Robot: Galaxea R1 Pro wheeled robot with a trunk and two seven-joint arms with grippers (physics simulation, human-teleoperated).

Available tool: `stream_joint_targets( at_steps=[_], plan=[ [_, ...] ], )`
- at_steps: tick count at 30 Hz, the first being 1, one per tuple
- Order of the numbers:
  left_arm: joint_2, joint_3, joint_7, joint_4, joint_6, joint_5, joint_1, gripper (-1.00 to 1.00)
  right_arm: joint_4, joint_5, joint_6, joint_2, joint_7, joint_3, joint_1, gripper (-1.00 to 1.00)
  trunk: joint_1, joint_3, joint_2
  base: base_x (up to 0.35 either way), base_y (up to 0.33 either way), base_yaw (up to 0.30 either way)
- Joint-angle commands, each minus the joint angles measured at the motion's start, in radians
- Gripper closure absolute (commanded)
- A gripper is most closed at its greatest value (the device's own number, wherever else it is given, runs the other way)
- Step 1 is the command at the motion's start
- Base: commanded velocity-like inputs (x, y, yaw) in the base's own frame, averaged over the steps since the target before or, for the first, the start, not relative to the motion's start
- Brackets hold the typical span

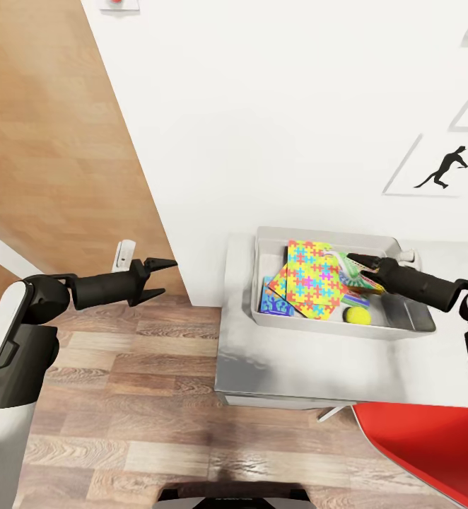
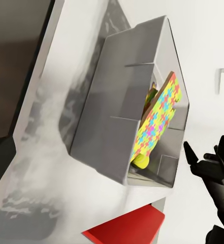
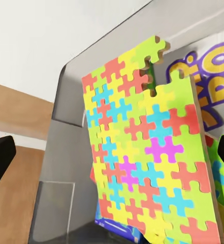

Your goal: Put all the toys in the child's room - the three board games (two on the bed and one on the table), the two jigsaw puzzles on the table, and the tennis ball on the table - inside the toy box on the table in the child's room.

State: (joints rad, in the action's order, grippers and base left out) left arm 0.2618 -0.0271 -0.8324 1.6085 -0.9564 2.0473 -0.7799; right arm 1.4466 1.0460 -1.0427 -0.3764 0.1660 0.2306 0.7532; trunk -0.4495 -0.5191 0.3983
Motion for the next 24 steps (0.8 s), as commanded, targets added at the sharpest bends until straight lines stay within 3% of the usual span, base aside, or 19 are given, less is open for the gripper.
stream_joint_targets(
  at_steps=[1, 6, 14, 15, 17, 24],
  plan=[
    [0.001, 0.000, -0.010, 0.001, 0.001, 0.011, -0.001, -1.00, 0.010, -0.010, -0.005, 0.000, 0.010, 0.013, 0.000, -1.00, -0.001, -0.001, 0.002, 0.000, 0.000, 0.000],
    [0.001, 0.000, -0.010, 0.001, 0.000, 0.014, -0.001, -1.00, 0.052, -0.009, -0.005, -0.002, 0.011, 0.052, -0.009, -1.00, -0.001, -0.001, 0.002, 0.000, 0.000, 0.000],
    [0.001, 0.001, -0.010, 0.001, 0.000, 0.015, 0.000, -1.00, 0.093, -0.009, -0.005, -0.003, 0.012, 0.078, -0.029, -1.00, -0.001, -0.001, 0.002, 0.000, 0.000, 0.000],
    [0.000, 0.000, -0.010, 0.001, 0.000, 0.015, 0.001, -1.00, 0.119, -0.009, -0.005, -0.004, 0.012, 0.105, -0.042, -1.00, -0.001, -0.001, 0.002, 0.000, 0.000, 0.000],
    [0.000, -0.001, -0.009, 0.001, 0.001, 0.016, 0.002, -1.00, 0.133, -0.009, -0.005, -0.004, 0.013, 0.121, -0.047, -1.00, -0.001, -0.001, 0.002, 0.000, 0.000, 0.000],
    [-0.004, -0.007, 0.010, 0.001, 0.001, 0.015, 0.005, -1.00, 0.151, -0.008, -0.005, -0.009, 0.017, 0.153, -0.053, -1.00, -0.001, -0.001, 0.002, 0.000, 0.000, 0.000]
  ],
)
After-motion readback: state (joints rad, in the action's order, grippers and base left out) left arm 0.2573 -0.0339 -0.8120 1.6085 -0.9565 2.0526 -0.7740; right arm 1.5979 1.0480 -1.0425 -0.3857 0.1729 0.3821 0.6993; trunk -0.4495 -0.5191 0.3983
